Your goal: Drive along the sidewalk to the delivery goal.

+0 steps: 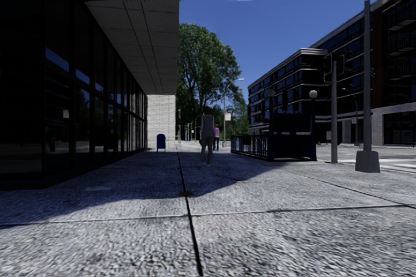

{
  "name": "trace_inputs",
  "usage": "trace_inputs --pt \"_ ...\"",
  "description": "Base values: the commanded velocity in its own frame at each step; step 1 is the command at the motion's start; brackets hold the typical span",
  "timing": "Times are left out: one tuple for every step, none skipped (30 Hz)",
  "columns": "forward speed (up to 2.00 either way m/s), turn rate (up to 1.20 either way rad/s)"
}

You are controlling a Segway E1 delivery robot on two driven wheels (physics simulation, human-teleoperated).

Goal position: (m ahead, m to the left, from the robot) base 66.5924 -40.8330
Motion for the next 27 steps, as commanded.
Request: trace_inputs --pt "2.0 -0.63" --pt "2.0 -0.63" --pt "2.0 -0.68" --pt "2.0 -0.7" --pt "2.0 -0.7" --pt "2.0 -0.7" --pt "2.0 -0.74" --pt "2.0 -0.78" --pt "2.0 -0.79" --pt "2.0 -0.79" --pt "2.0 -0.79" --pt "2.0 -0.79" --pt "2.0 -0.79" --pt "2.0 -0.79" --pt "2.0 -0.79" --pt "2.0 -0.79" --pt "2.0 -0.79" --pt "2.0 -0.76" --pt "2.0 -0.73" --pt "2.0 -0.73" --pt "2.0 -0.73" --pt "2.0 -0.69" --pt "2.0 -0.65" --pt "2.0 -0.64" --pt "2.0 -0.64" --pt "2.0 -0.62" --pt "2.0 -0.59"
